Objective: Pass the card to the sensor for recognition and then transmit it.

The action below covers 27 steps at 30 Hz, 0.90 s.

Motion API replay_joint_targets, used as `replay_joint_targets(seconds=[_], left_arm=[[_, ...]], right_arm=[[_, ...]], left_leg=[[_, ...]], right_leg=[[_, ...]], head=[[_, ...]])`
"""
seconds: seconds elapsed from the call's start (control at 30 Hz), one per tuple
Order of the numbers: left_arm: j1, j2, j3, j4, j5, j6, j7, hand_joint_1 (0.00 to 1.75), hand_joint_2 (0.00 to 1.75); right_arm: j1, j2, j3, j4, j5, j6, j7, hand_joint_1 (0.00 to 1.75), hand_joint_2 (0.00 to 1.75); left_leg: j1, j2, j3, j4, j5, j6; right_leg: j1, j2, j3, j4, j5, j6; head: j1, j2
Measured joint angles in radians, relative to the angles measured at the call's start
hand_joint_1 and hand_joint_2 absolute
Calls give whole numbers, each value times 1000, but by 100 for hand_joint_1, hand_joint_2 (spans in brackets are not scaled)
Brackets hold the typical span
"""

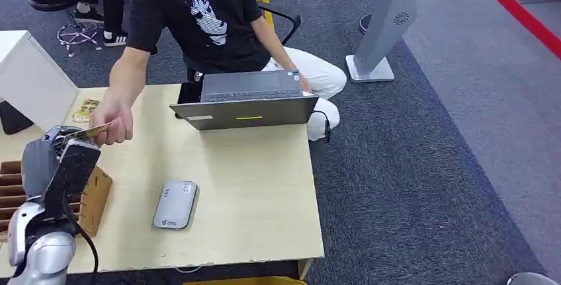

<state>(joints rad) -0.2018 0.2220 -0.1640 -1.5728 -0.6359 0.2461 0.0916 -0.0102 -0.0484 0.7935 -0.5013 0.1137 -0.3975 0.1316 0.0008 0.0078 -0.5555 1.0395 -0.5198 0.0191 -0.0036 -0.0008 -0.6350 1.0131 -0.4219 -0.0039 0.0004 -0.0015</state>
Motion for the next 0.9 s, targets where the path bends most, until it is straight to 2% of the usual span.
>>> replay_joint_targets(seconds=[0.13, 0.17, 0.2, 0.23, 0.37, 0.67, 0.73, 0.77, 0.87, 0.9], left_arm=[[0, -1, 0, 4, 0, 11, -12, 175, 175], [0, -1, 1, 6, 2, 16, -17, 12, 175], [0, -1, 1, 6, 4, 19, -20, 12, 175], [0, -1, 2, 6, 7, 22, -23, 0, 175], [-3, -4, 2, 6, 29, 32, -32, 0, 175], [-5, 6, 2, -7, 59, -9, -42, 0, 175], [-2, 21, 2, -28, 53, -51, -42, 0, 175], [0, 36, 2, -42, 66, -92, -42, 0, 175], [4, 86, -2, -95, 158, -260, -45, 0, 175], [8, 115, -5, -114, 188, -311, -51, 0, 175]], right_arm=[[4, 0, -1, -2, 0, -4, 0, 0, 175], [5, 0, -1, -2, 0, -5, 0, 0, 175], [6, 0, -2, -2, 0, -5, 0, 0, 175], [6, 0, -2, -2, 0, -5, 0, 0, 175], [7, 0, -6, -13, 13, -9, 17, 0, 175], [24, -4, -19, -39, 15, -14, 31, 0, 175], [29, -5, -22, -47, 11, -14, 40, 0, 175], [34, -6, -23, -49, 8, -14, 42, 0, 175], [44, -8, -26, -59, -4, -15, 44, 0, 175], [47, -10, -27, -62, -4, -15, 44, 0, 175]], left_leg=[[0, 0, 0, 0, 0, 0], [0, 0, 0, 0, 0, 0], [0, 0, 0, 0, 0, 0], [0, 0, 0, 0, 0, 0], [0, 0, 0, 0, 0, 0], [0, 0, 0, 0, 0, 0], [0, 0, 0, 0, 0, 0], [0, 0, 0, 0, 0, 0], [0, 0, -1, 0, 0, 0], [1, 1, -1, 0, 0, 0]], right_leg=[[0, 0, 0, 0, 0, 0], [0, 0, 0, 0, 0, 0], [0, 0, 0, 0, 0, 0], [0, 0, 0, 0, 0, 0], [0, 0, 0, 0, 0, 0], [0, 0, 0, 0, 0, 0], [0, 0, 0, 0, 0, 0], [0, 0, 0, 0, 0, 0], [0, 0, 0, 0, 0, 0], [0, 1, 0, 0, 0, 0]], head=[[0, 0], [0, 0], [0, 0], [0, 0], [0, 0], [0, 0], [0, 0], [0, 0], [0, 0], [0, 0]])
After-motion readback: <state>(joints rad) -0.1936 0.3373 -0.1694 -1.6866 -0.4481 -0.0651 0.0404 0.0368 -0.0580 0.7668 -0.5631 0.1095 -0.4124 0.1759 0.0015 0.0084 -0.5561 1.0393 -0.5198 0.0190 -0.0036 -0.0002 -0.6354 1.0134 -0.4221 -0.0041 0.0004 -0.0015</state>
